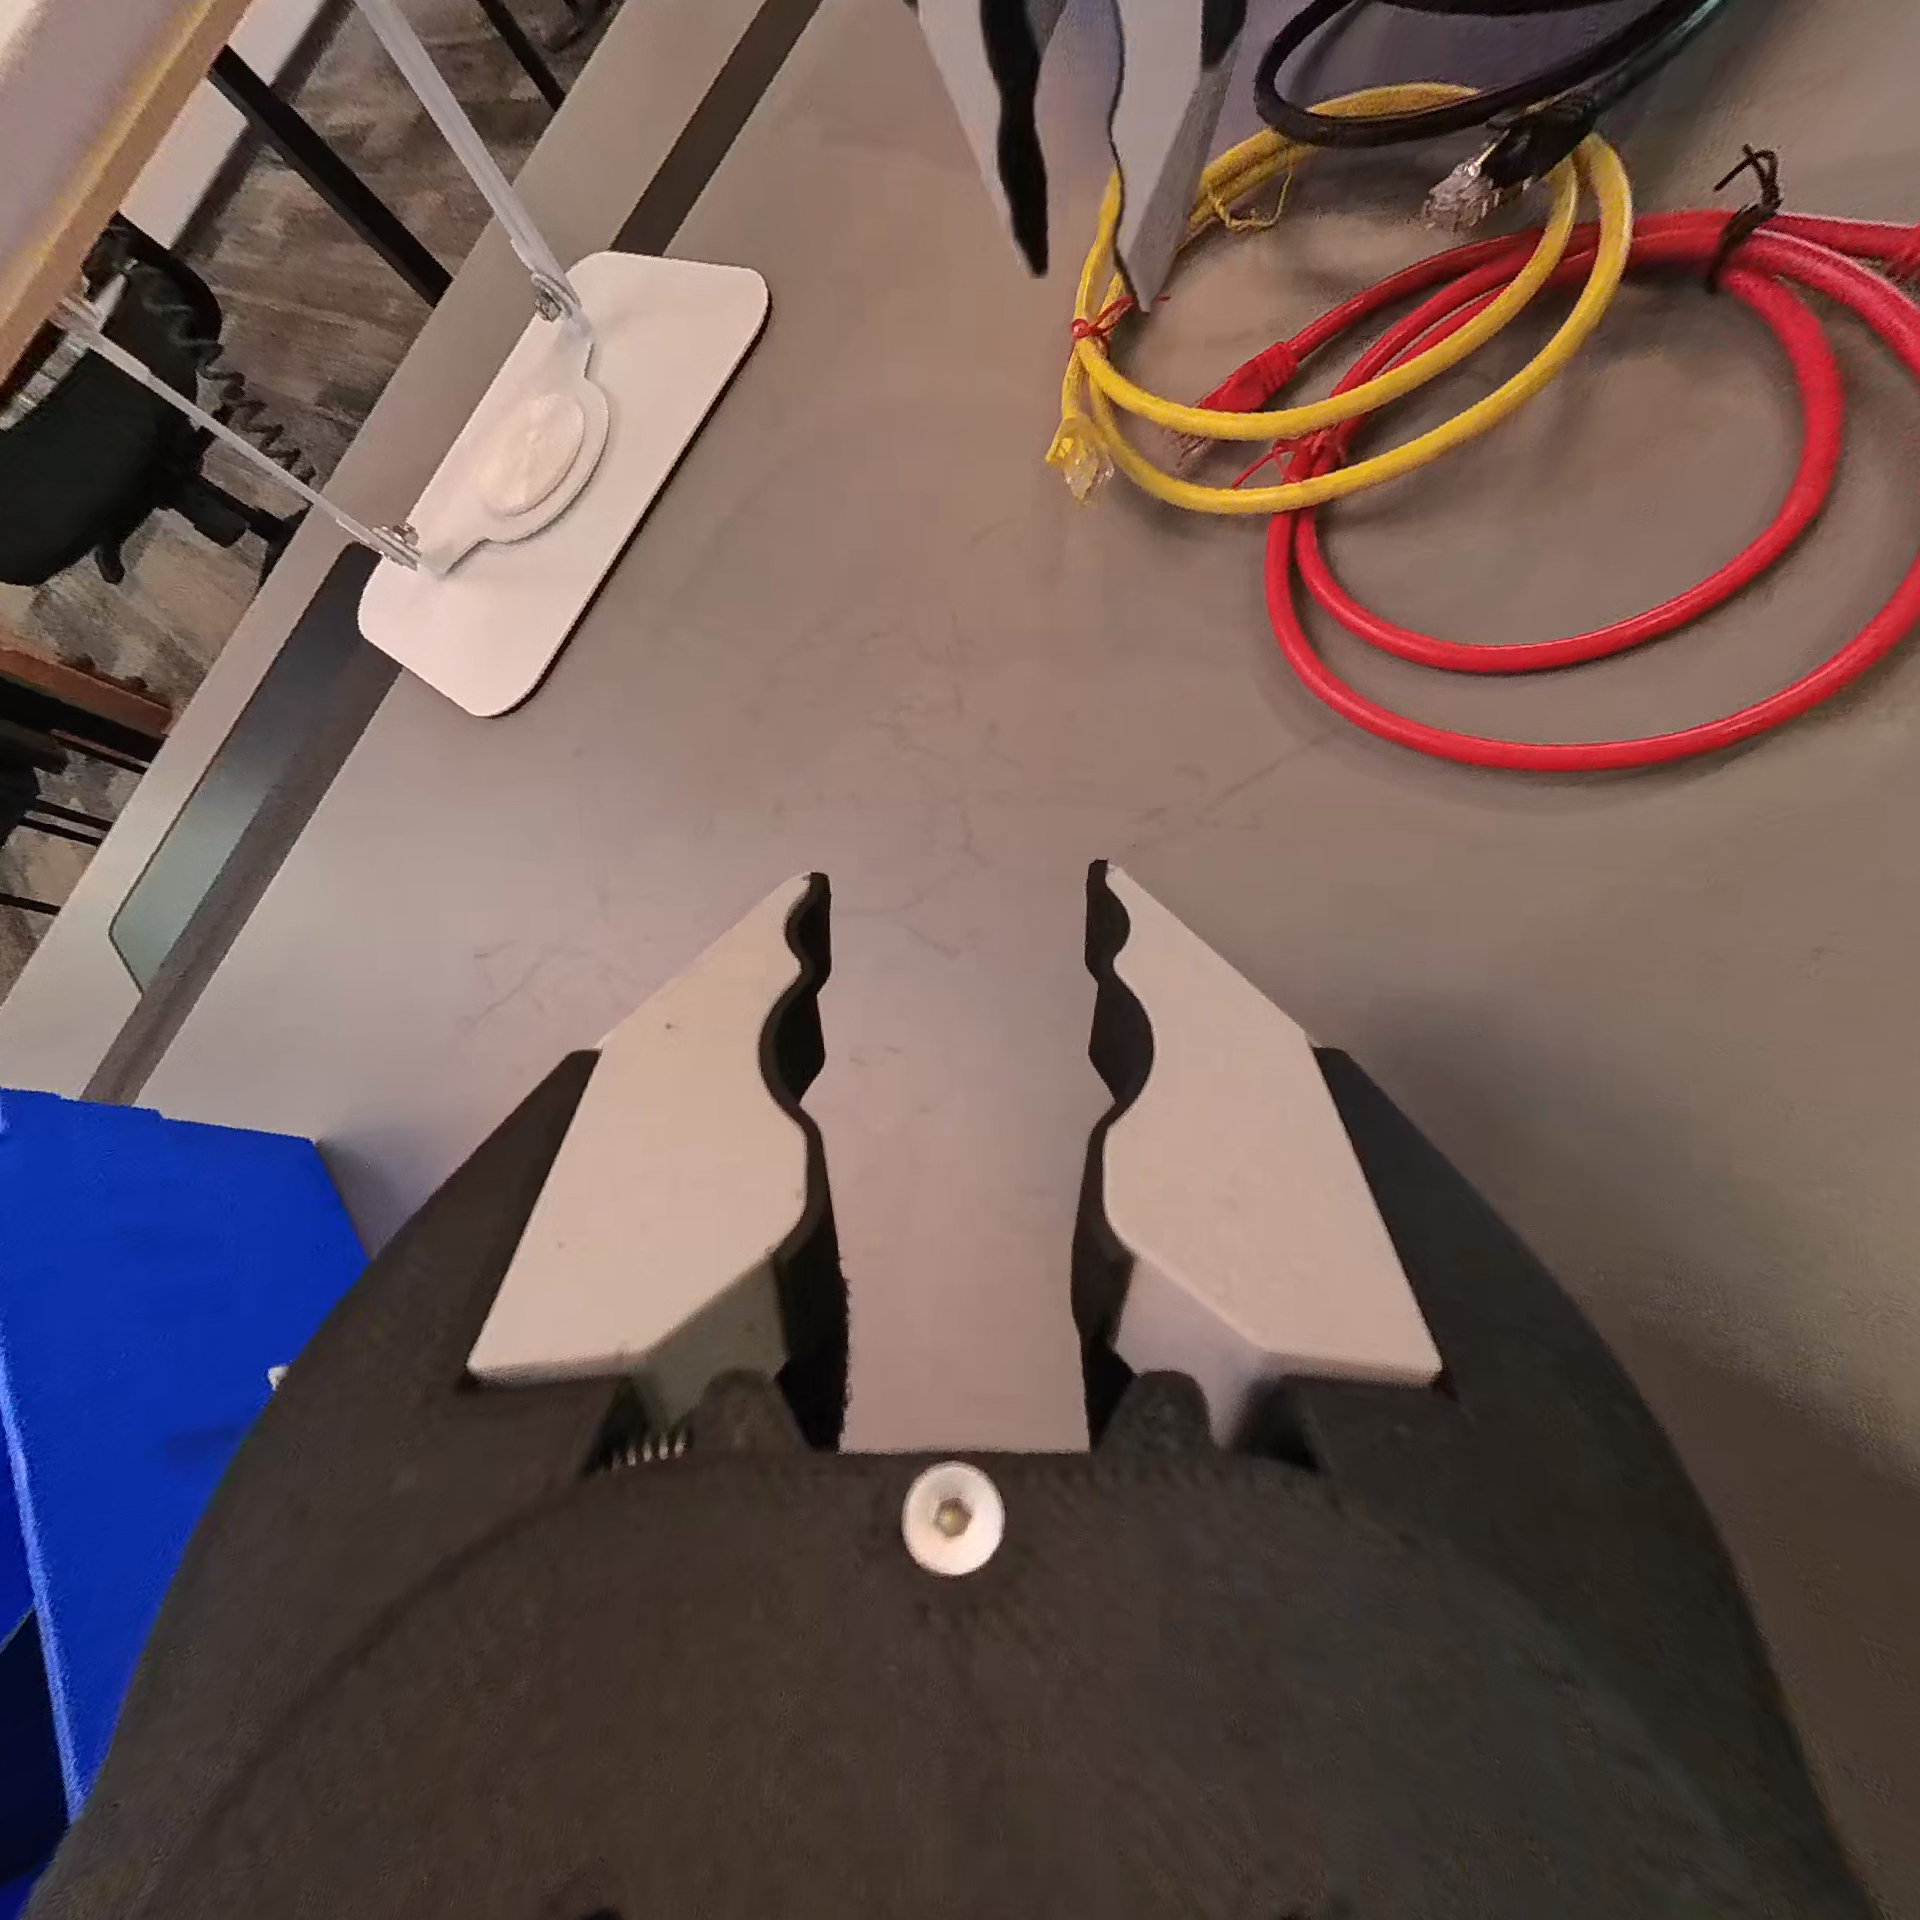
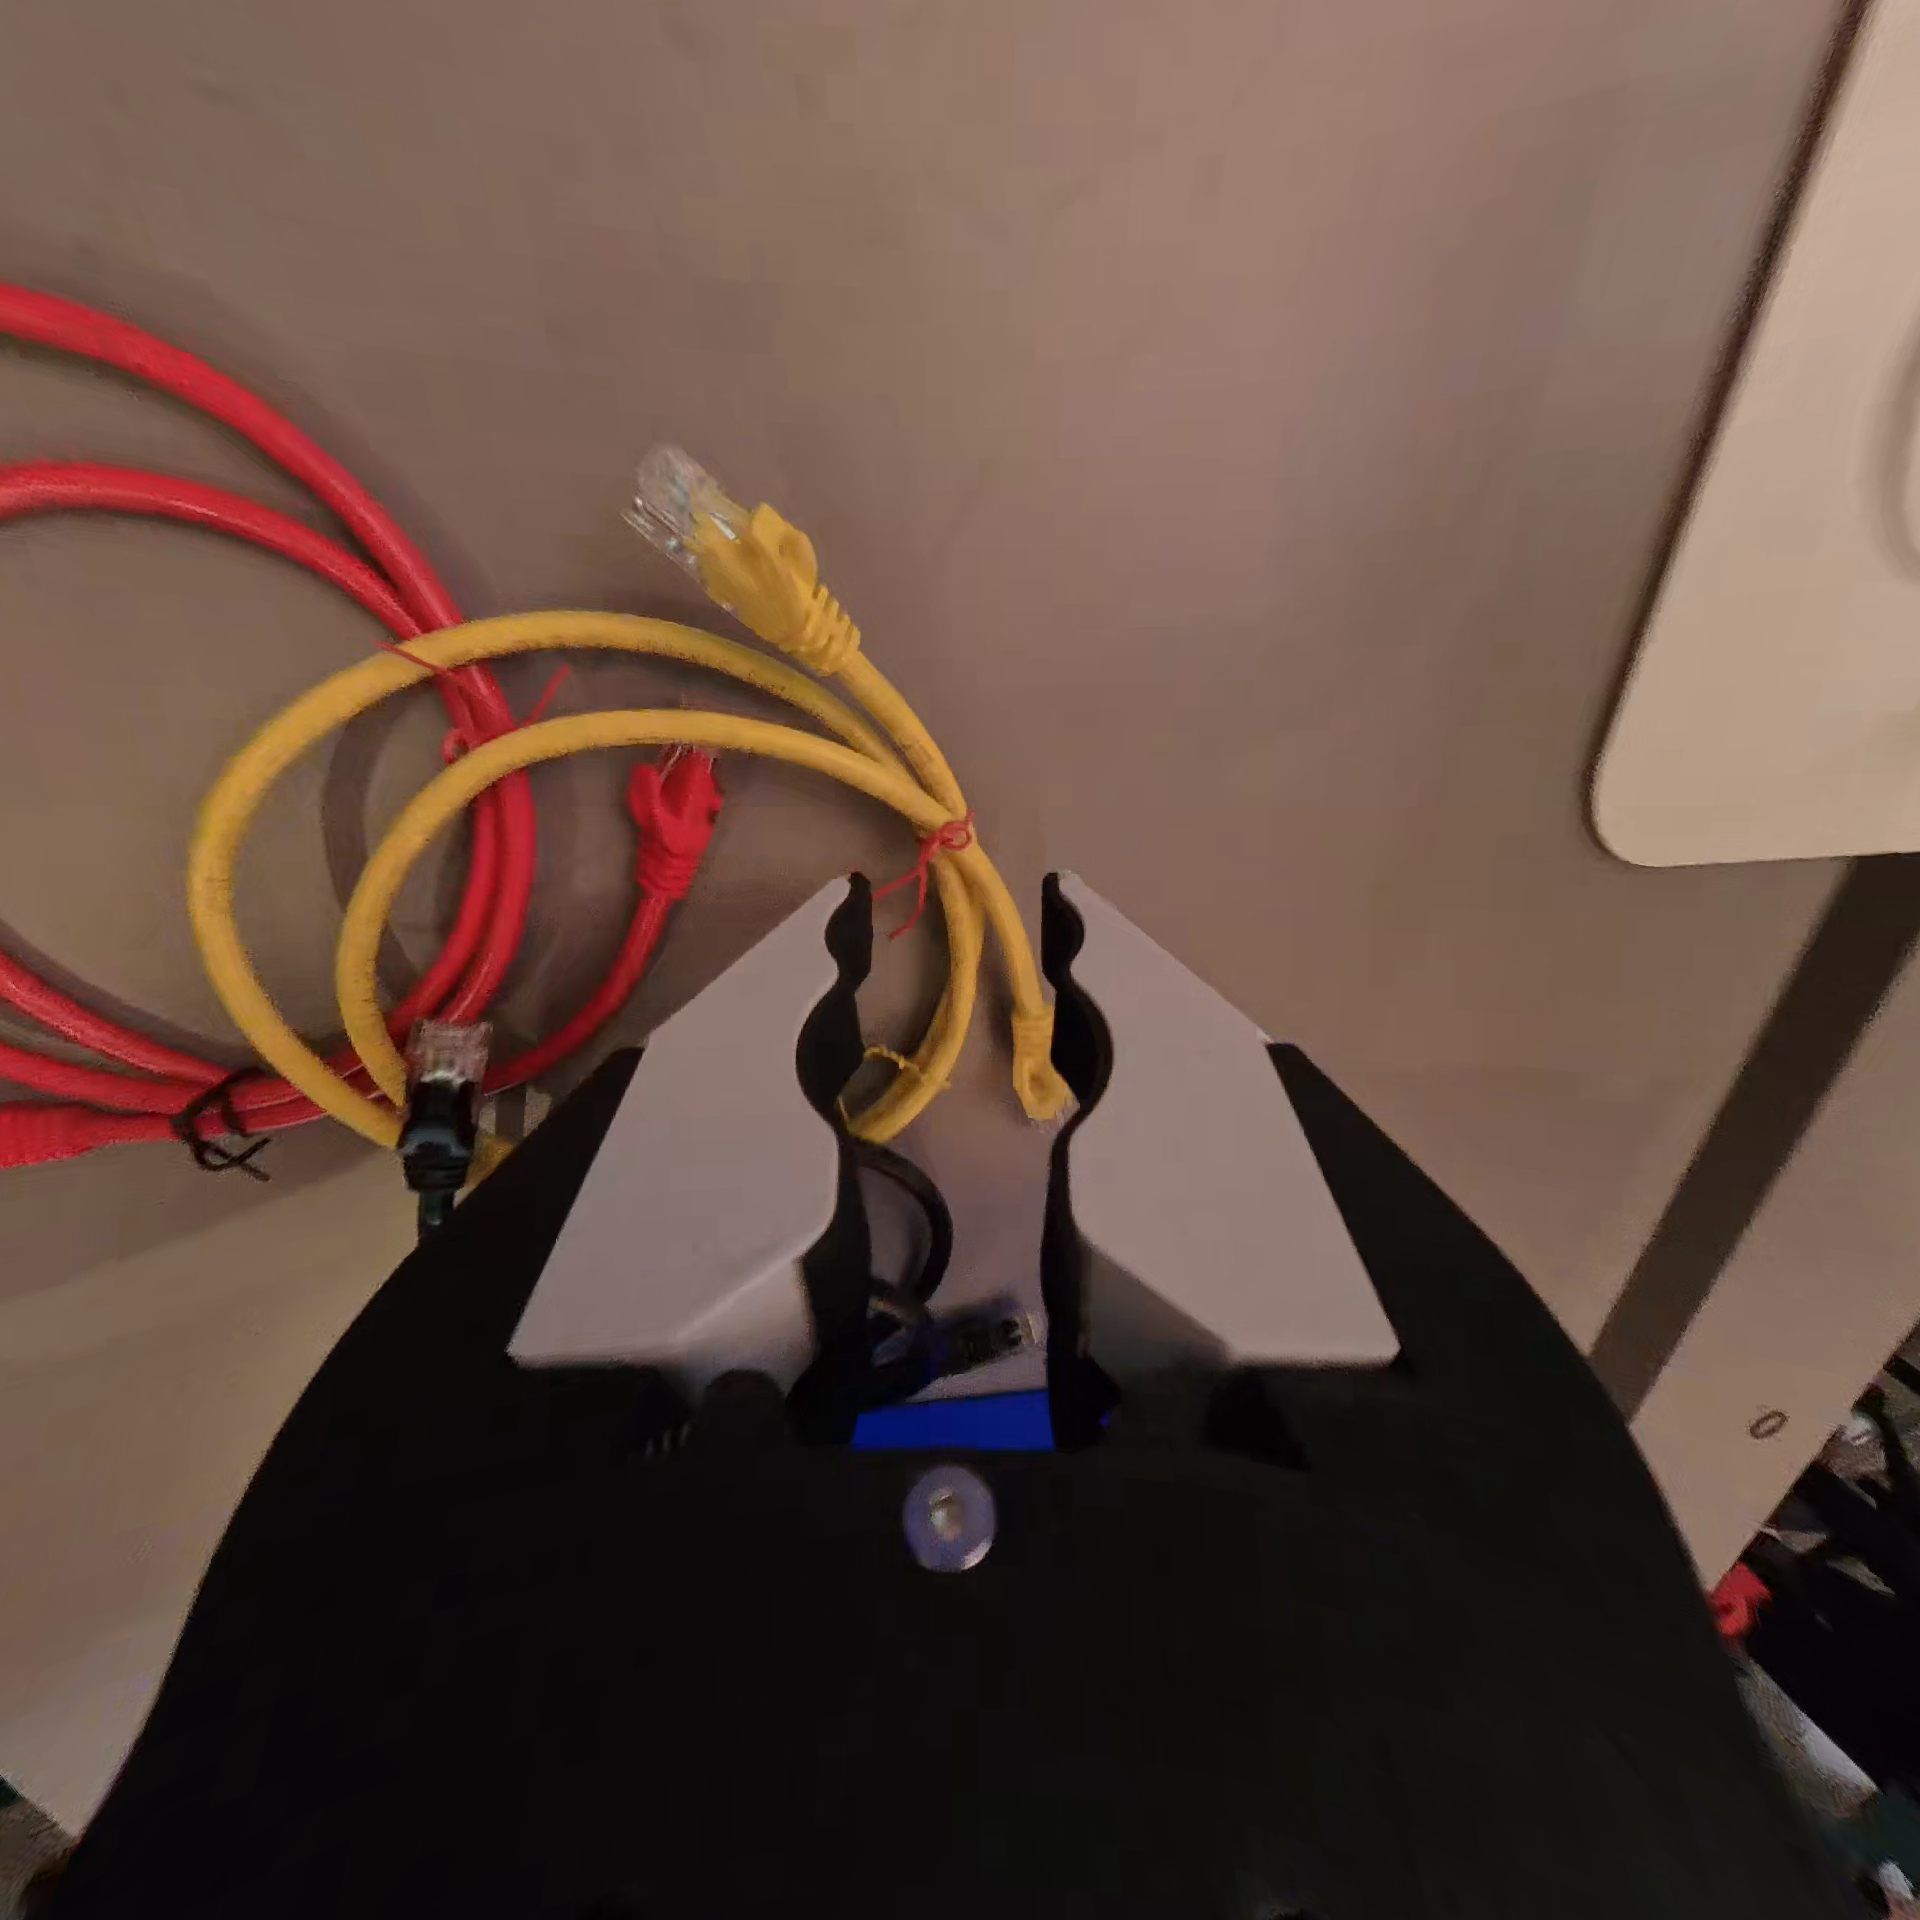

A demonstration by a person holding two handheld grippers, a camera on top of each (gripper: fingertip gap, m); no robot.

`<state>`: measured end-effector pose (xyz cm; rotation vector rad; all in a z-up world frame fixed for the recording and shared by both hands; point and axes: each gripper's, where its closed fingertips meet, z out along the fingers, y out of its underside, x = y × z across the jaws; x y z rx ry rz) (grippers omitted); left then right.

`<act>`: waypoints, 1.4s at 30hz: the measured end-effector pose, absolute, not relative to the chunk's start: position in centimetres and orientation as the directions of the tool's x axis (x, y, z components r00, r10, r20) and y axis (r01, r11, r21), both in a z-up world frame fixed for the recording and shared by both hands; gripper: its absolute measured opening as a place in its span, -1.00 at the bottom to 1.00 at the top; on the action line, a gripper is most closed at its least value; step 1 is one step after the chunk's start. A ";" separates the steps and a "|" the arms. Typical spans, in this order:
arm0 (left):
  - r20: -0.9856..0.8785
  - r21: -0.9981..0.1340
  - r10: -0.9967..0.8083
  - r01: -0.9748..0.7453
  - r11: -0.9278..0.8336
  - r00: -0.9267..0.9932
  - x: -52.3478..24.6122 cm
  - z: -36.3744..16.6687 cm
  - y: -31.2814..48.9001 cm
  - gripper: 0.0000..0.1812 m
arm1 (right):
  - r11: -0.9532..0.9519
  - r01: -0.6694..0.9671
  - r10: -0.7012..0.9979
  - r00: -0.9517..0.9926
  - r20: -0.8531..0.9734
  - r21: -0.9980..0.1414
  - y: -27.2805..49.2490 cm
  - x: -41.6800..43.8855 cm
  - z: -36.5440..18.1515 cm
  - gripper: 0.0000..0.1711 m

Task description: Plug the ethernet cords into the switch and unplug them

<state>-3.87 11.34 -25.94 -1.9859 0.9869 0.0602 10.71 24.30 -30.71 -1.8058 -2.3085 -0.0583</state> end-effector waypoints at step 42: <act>-0.418 -0.617 -0.482 -0.630 -0.472 0.770 -10.2 -28.7 13.7 -0.44 | -0.344 0.374 0.899 0.397 -0.187 -0.861 27.8 7.5 -8.0 -0.90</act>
